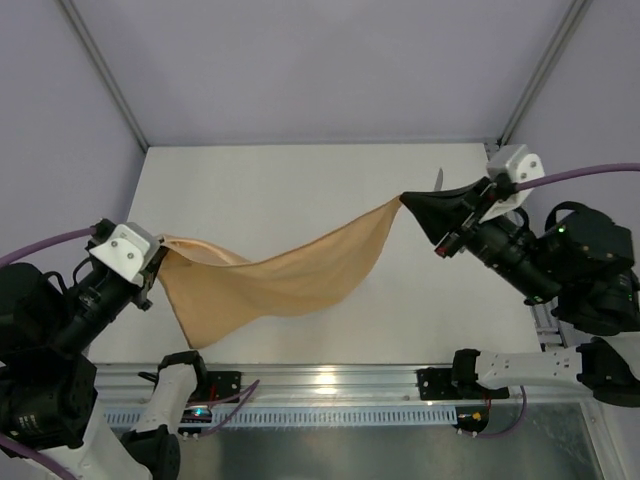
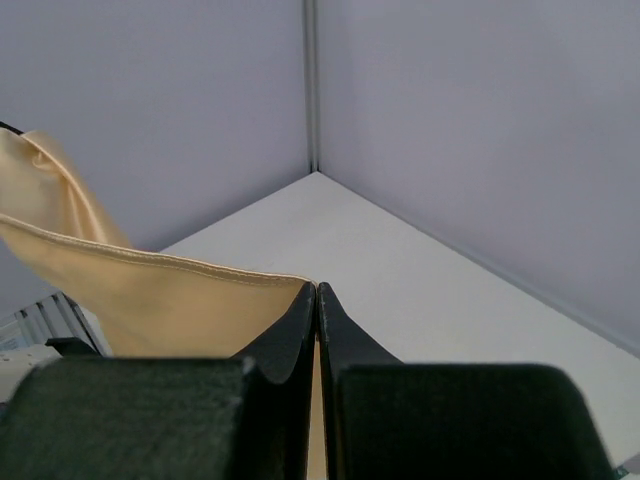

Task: Fold the napkin into a case and place the utensils inside
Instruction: Flatten out the crumpled napkin at the center of the board.

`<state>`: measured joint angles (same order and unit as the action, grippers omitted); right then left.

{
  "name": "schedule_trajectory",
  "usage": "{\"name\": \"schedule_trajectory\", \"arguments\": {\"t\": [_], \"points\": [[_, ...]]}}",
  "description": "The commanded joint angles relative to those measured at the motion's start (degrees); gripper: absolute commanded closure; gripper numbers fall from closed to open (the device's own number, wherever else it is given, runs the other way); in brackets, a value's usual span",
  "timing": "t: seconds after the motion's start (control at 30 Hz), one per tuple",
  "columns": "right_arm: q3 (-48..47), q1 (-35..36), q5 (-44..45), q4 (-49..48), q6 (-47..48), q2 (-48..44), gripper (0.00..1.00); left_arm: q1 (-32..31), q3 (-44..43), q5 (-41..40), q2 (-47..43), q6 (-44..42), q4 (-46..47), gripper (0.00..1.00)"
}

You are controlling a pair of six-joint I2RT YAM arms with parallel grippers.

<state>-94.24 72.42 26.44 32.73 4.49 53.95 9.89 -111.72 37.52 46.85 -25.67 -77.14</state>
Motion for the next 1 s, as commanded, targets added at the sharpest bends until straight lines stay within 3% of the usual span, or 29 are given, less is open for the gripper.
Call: {"name": "schedule_trajectory", "arguments": {"t": [0.0, 0.1, 0.27, 0.3, 0.4, 0.5, 0.6, 0.77, 0.97], "points": [[-5.16, 0.35, -0.15, 3.65, 2.01, -0.95, 0.96, 0.31, -1.31, 5.01, 2.8, 2.91, -5.48, 0.99], [-6.83, 0.35, 2.2, 4.0, 4.55, -0.52, 0.96, 0.31, 0.71, 6.17, 5.08, 3.96, -3.55, 0.99], [-8.51, -2.1, 13.28, 5.59, 11.67, 3.96, 0.96, 0.3, 5.89, 3.71, 12.28, 7.73, 5.68, 1.0], [-8.33, -4.55, 12.51, 5.42, 12.03, 5.62, 0.96, 0.31, 6.68, 3.01, 13.87, 7.92, 6.73, 1.0], [-7.81, -21.4, -1.7, 7.25, 7.91, 10.27, 0.96, 0.13, 9.4, 2.91, 20.11, 6.69, 9.64, 1.0], [-4.21, -29.08, -5.16, 4.72, 6.59, 16.85, 0.96, -0.48, 12.65, 2.13, 24.68, 5.64, 12.45, 1.0], [-1.84, -36.18, -10.6, 0.08, 3.08, 22.84, 0.96, -3.72, 15.65, -4.8, 27.59, 6.24, 17.89, 1.0], [-3.57, -41.48, -11.15, -6.44, 0.96, 36.55, 0.96, -8.31, 22.15, -19.11, 32.51, 10.19, 29.39, 0.99], [-10.25, -45.26, -8.42, -10.49, 0.34, 51.83, 0.96, -11.19, 22.26, -27.84, 44.71, 12.84, 40.13, 1.0]]}}
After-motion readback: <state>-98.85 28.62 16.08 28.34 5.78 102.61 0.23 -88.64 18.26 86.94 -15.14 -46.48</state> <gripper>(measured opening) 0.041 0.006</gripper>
